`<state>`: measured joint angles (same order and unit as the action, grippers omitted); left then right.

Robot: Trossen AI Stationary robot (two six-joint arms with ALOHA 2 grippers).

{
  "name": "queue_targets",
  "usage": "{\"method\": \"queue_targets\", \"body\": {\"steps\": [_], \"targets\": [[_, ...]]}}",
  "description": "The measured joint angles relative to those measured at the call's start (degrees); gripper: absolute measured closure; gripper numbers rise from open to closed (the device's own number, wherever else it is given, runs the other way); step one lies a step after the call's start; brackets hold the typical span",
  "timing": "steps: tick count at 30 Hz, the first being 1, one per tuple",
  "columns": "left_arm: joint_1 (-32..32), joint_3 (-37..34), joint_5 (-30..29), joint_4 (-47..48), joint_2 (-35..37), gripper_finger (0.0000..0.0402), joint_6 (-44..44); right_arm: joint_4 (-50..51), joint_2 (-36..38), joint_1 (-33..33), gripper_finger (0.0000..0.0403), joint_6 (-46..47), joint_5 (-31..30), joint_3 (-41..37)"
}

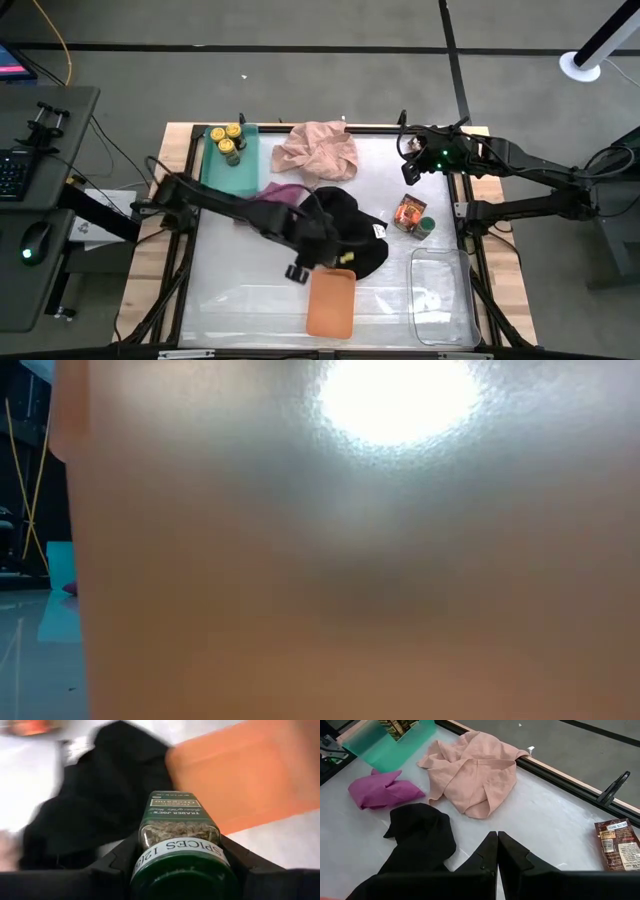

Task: Sort spices by type
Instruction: Put the left green seasoning bottle into the orange bin

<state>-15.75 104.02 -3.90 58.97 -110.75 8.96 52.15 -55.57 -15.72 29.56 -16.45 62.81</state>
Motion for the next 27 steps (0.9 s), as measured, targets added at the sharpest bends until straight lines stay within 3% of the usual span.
{"method": "queue_targets", "body": {"steps": [3, 11, 17, 27], "targets": [[-0.2, 3.6, 4.7, 1.4, -3.5, 0.0238, 0.8, 0.9, 0.0, 0.0, 0.0402, 0.6, -0.1, 0.0], [-0.1, 4.5, 5.3, -0.7, -3.7, 0.0238, -1.5, 3.8, 0.0, 0.0, 0.0402, 8.2, -0.1, 0.0], [-1.8, 5.5, 6.7, 0.0, -3.9, 0.0238, -11.6, 3.8, 0.0, 0.0, 0.0402, 11.6, 2.6, 0.0], [-7.1, 5.5, 2.3, 0.3, -9.9, 0.0238, -24.9, 3.7, 0.0, 0.0, 0.0402, 10.2, 5.6, 0.0]]}}
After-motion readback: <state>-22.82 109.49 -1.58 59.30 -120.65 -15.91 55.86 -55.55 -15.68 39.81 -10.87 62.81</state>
